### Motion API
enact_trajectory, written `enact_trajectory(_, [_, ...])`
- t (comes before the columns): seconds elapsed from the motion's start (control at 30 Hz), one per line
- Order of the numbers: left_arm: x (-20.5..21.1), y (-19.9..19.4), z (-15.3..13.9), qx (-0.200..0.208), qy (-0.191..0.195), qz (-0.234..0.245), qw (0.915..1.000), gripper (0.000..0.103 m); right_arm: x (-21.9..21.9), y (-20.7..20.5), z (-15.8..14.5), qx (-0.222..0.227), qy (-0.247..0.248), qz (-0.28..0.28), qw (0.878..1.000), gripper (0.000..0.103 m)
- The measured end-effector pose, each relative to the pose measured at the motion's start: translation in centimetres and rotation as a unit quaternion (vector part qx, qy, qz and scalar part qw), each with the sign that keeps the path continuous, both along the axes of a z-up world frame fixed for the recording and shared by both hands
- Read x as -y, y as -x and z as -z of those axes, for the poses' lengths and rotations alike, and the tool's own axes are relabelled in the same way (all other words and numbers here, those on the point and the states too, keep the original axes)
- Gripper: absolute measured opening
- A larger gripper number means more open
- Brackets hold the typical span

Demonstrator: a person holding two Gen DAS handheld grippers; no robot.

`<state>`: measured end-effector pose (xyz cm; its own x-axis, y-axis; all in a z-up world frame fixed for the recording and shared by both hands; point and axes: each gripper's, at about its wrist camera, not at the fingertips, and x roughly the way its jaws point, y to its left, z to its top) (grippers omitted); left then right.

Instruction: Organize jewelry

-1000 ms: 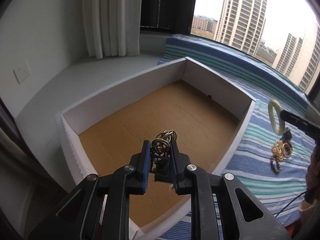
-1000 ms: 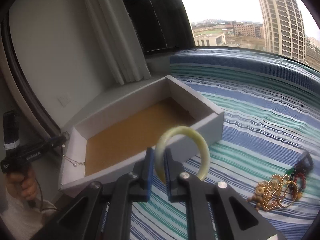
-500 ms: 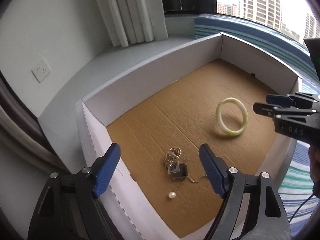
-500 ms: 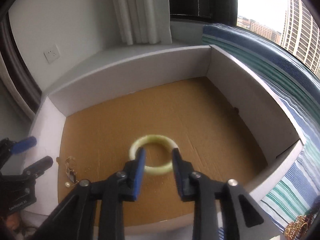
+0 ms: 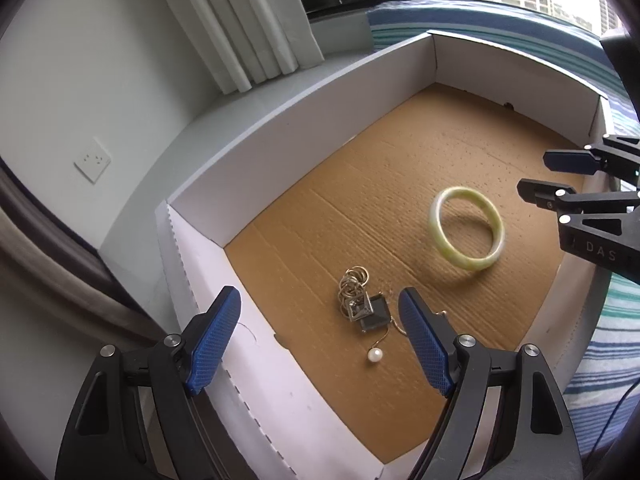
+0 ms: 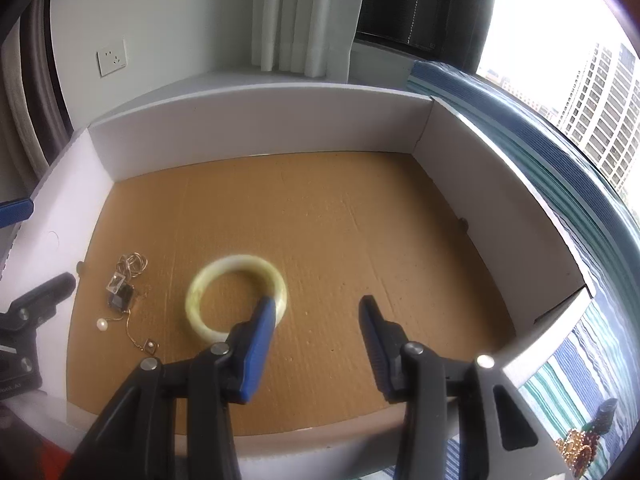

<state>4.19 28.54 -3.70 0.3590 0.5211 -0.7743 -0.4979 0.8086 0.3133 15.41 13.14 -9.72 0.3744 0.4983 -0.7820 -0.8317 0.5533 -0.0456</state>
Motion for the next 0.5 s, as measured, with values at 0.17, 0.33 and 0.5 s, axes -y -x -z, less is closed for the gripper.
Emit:
enact_trajectory(0.17, [1.4,1.9,-0.4,0.025,0.008,0.005,0.9996,0.089,1.9,2.5,0.2,0.031,0.006,-0.023,0.999,0.044])
enact_trajectory(0.33, [1.1,4.0,-2.5,0.113,0.009,-0.036,0.9929,0.092,6.7,4.8,-2.9,0.056,-0.063,-0.009,0.996,0.052])
enact_trajectory(0.5, [4.6,5.9,-5.8,0.198,0.015,-0.004,0.98,0.1,13.9,8.1,-5.2,0.095,-0.094,0.018,0.991,0.084])
